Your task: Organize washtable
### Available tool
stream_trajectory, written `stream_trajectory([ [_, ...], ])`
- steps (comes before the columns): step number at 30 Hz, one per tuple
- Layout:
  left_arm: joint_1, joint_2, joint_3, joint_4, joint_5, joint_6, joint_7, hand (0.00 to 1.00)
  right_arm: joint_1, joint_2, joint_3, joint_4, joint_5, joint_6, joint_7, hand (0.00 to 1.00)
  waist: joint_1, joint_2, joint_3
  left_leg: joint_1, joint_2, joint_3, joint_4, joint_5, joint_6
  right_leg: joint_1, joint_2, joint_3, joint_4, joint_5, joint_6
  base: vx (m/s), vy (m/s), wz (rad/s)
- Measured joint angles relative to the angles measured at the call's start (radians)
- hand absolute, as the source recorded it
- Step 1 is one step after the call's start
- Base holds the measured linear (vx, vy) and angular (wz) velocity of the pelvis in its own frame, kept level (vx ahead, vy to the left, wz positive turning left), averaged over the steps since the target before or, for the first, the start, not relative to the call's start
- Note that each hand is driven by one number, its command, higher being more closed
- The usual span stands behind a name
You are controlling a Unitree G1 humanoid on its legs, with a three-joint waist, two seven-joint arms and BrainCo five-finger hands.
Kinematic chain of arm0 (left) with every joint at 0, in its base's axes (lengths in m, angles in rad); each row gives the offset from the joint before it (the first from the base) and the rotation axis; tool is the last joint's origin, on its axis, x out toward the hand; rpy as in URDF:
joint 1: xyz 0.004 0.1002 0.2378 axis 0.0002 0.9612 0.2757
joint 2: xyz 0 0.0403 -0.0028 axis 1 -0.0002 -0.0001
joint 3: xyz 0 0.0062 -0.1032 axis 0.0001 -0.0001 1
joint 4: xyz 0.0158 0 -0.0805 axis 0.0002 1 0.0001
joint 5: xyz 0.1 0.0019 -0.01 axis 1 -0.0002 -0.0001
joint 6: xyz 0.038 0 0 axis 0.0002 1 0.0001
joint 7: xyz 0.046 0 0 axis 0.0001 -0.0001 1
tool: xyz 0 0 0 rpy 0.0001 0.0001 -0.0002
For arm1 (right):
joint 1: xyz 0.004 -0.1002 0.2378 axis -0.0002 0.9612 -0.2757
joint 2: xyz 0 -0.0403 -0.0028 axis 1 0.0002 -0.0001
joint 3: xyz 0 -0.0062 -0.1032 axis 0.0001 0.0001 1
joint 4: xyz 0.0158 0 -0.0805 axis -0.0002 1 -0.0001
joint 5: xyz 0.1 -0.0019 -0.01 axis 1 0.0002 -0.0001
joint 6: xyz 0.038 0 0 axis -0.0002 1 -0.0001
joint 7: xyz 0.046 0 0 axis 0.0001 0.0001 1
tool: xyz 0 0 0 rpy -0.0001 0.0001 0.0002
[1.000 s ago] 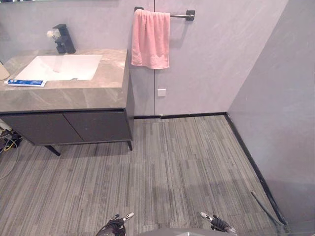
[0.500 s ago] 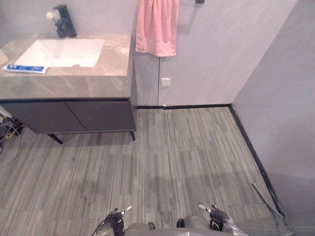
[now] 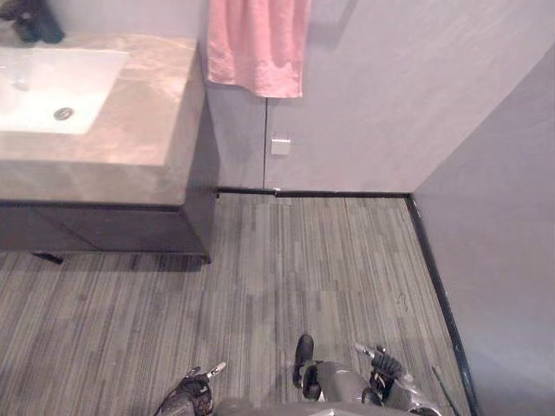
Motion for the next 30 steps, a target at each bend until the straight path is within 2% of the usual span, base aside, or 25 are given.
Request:
stream_trajectory([
  [1,-0.008,0.001,-0.002,-0.014,0.0,-0.001,-0.001,0.0,-0.006,0.006,0.007,0.001,0.0,0.002,0.0,0.0,0.011,-0.004,0.015,-0.046,-0.017,0.011,0.069,-0.019,0.014,0.084,0.003,0.022,-0.027,-0.009,-0.013,0.53,-0.313,-0.54],
  [3,-0.004,-0.006,-0.002,-0.044,-0.003,-0.011,-0.001,0.0,-0.012,0.014,0.017,-0.002,-0.001,0.002,-0.001,0.0,0.021,-0.016,0.027,-0.116,-0.053,0.041,0.059,-0.057,0.035,0.203,-0.016,0.048,-0.066,-0.024,-0.029,0.51,-0.256,-0.22],
  [5,-0.002,-0.016,-0.003,-0.076,-0.004,-0.015,0.0,0.0,-0.021,0.01,0.014,-0.001,-0.002,0.001,-0.001,0.0,0.034,-0.028,0.035,-0.2,-0.084,0.083,-0.072,-0.089,0.044,0.282,-0.045,0.062,-0.093,-0.051,-0.006,0.45,-0.144,-0.25],
  [6,-0.002,-0.018,-0.001,-0.085,-0.005,-0.022,0.0,0.0,-0.032,0.011,0.014,-0.002,-0.002,0.002,-0.004,0.0,0.041,-0.028,0.038,-0.232,-0.091,0.112,-0.187,-0.092,0.051,0.314,-0.063,0.069,-0.105,-0.072,0.019,0.47,-0.094,-0.43],
  [7,0.004,-0.023,0.0,-0.087,-0.005,-0.031,0.004,0.0,-0.043,0.009,0.015,-0.014,-0.002,0.001,-0.012,0.0,0.043,-0.023,0.039,-0.267,-0.094,0.148,-0.427,-0.066,0.057,0.361,-0.087,0.071,-0.131,-0.119,0.061,0.48,-0.09,-0.44],
  [8,0.007,-0.028,0.003,-0.089,-0.005,-0.032,0.007,0.0,-0.042,0.007,0.018,-0.023,-0.002,-0.001,-0.015,0.0,0.044,-0.017,0.038,-0.274,-0.096,0.158,-0.536,-0.034,0.059,0.381,-0.093,0.07,-0.141,-0.141,0.079,0.52,-0.046,-0.39],
  [9,0.014,-0.031,0.004,-0.093,-0.005,-0.032,0.014,0.0,-0.038,0.006,0.019,-0.029,-0.002,-0.002,-0.018,0.0,0.044,-0.003,0.032,-0.275,-0.097,0.155,-0.687,0.026,0.059,0.411,-0.098,0.071,-0.155,-0.175,0.103,0.49,0.043,-0.23],
  [10,0.024,-0.034,0.004,-0.095,-0.007,-0.031,0.017,0.0,-0.019,0.007,0.02,-0.031,-0.002,-0.001,-0.018,0.0,0.048,0.004,0.028,-0.276,-0.102,0.138,-0.762,0.141,0.065,0.449,-0.105,0.071,-0.156,-0.215,0.122,0.66,0.084,-0.21],
  [11,0.037,-0.03,0.006,-0.095,-0.006,-0.032,0.018,0.0,0.003,0.016,0.022,-0.03,-0.002,0.0,-0.018,0.0,0.061,-0.012,0.007,-0.257,-0.128,0.139,-0.761,0.232,0.081,0.464,-0.132,0.08,-0.131,-0.244,0.123,0.62,0.086,-0.09],
  [12,0.037,-0.024,0.007,-0.094,-0.006,-0.031,0.019,0.0,0.006,0.024,0.022,-0.029,-0.002,0.0,-0.018,0.0,0.063,-0.024,0.0,-0.252,-0.143,0.14,-0.763,0.24,0.093,0.459,-0.147,0.085,-0.101,-0.249,0.119,0.62,0.1,-0.04],
  [14,0.036,-0.008,0.022,-0.082,-0.006,-0.031,0.019,0.0,0.008,0.042,0.029,-0.016,-0.008,0.0,-0.017,0.0,0.069,-0.077,-0.013,-0.206,-0.191,0.175,-0.768,0.221,0.151,0.371,-0.213,0.14,0.13,-0.245,0.124,0.56,0.164,0.03],
  [15,0.034,-0.004,0.025,-0.076,-0.004,-0.03,0.021,0.0,0.012,0.046,0.028,-0.016,-0.01,0.0,-0.016,0.0,0.068,-0.085,-0.015,-0.187,-0.203,0.18,-0.767,0.208,0.165,0.348,-0.226,0.157,0.209,-0.234,0.135,0.49,0.176,0.18],
  [16,0.03,0.007,0.02,-0.058,-0.001,-0.026,0.021,0.0,0.022,0.052,0.019,-0.014,-0.01,0.0,-0.015,0.0,0.06,-0.093,-0.015,-0.134,-0.231,0.179,-0.774,0.179,0.184,0.304,-0.246,0.173,0.366,-0.172,0.174,0.4,0.168,0.2],
  [17,0.029,0.006,0.012,-0.056,0.001,-0.021,0.022,0.0,0.028,0.054,0.015,-0.015,-0.01,0.0,-0.014,0.0,0.059,-0.091,-0.016,-0.078,-0.242,0.178,-0.786,0.151,0.196,0.248,-0.26,0.199,0.527,-0.056,0.201,0.34,0.168,0.16],
  [18,0.028,0.007,0.003,-0.056,0.004,-0.02,0.022,0.0,0.03,0.055,0.015,-0.017,-0.01,-0.001,-0.011,0.0,0.059,-0.089,-0.016,-0.052,-0.244,0.178,-0.789,0.136,0.201,0.216,-0.262,0.215,0.613,-0.027,0.224,0.23,0.165,0.02],
  [20,0.02,-0.001,-0.003,-0.061,0.005,-0.02,0.021,0.0,0.042,0.065,0.015,-0.022,-0.009,-0.002,-0.002,0.0,0.047,-0.084,-0.017,0.032,-0.246,0.174,-0.813,0.12,0.213,0.089,-0.277,0.219,0.836,-0.028,0.226,0.08,0.142,0.09],
  [21,0.021,-0.006,-0.003,-0.062,0.006,-0.02,0.02,0.0,0.047,0.067,0.015,-0.022,-0.009,-0.001,0.002,0.0,0.037,-0.081,-0.017,0.054,-0.245,0.166,-0.826,0.118,0.216,0.065,-0.284,0.208,0.857,-0.03,0.226,-0.04,0.138,0.15],
  [23,0.021,-0.023,-0.004,-0.061,0.006,-0.018,0.02,0.0,0.055,0.07,0.011,-0.051,-0.009,-0.001,0.004,0.0,0.029,-0.075,-0.017,0.138,-0.24,0.166,-0.898,0.114,0.215,0.021,-0.321,0.172,0.822,-0.056,0.223,-0.09,0.122,0.05],
  [25,0.023,-0.043,-0.004,-0.06,0.005,-0.01,0.019,0.0,0.057,0.071,0.01,-0.051,-0.01,0.0,0.004,0.0,0.026,-0.059,-0.023,0.191,-0.214,0.168,-0.932,0.1,0.199,0.02,-0.338,0.101,0.635,-0.108,0.213,-0.23,0.1,-0.09],
  [26,0.022,-0.049,-0.002,-0.054,0.005,-0.009,0.018,0.0,0.058,0.073,0.01,-0.048,-0.01,-0.001,0.004,0.0,0.024,-0.053,-0.033,0.194,-0.19,0.166,-0.929,0.067,0.189,0.027,-0.321,0.065,0.441,-0.106,0.218,-0.28,0.068,-0.1],
  [27,0.022,-0.048,-0.003,-0.052,0.005,-0.01,0.018,0.0,0.057,0.073,0.01,-0.043,-0.01,-0.001,0.004,0.0,0.024,-0.055,-0.035,0.193,-0.186,0.164,-0.926,0.058,0.185,0.033,-0.309,0.067,0.354,-0.101,0.221,-0.29,0.019,-0.02],
  [28,0.021,-0.042,-0.002,-0.04,0.005,-0.011,0.018,0.0,0.058,0.072,0.01,-0.037,-0.01,0.0,0.004,0.0,0.021,-0.062,-0.044,0.185,-0.184,0.159,-0.919,0.05,0.171,0.052,-0.288,0.077,0.186,-0.06,0.228,-0.17,-0.053,0.08],
  [29,0.021,-0.036,0.003,-0.032,0.004,-0.012,0.018,0.0,0.062,0.073,0.01,-0.032,-0.01,-0.001,0.004,0.0,0.018,-0.073,-0.051,0.18,-0.19,0.152,-0.912,0.044,0.153,0.063,-0.289,0.077,0.11,0.018,0.21,-0.11,-0.161,0.19],
  [30,0.021,-0.031,0.006,-0.026,0.004,-0.012,0.019,0.0,0.062,0.072,0.011,-0.018,-0.01,-0.001,0.004,0.0,0.016,-0.087,-0.062,0.182,-0.196,0.141,-0.907,0.035,0.139,0.085,-0.289,0.065,0.068,0.044,0.205,0.03,-0.208,0.17],
])
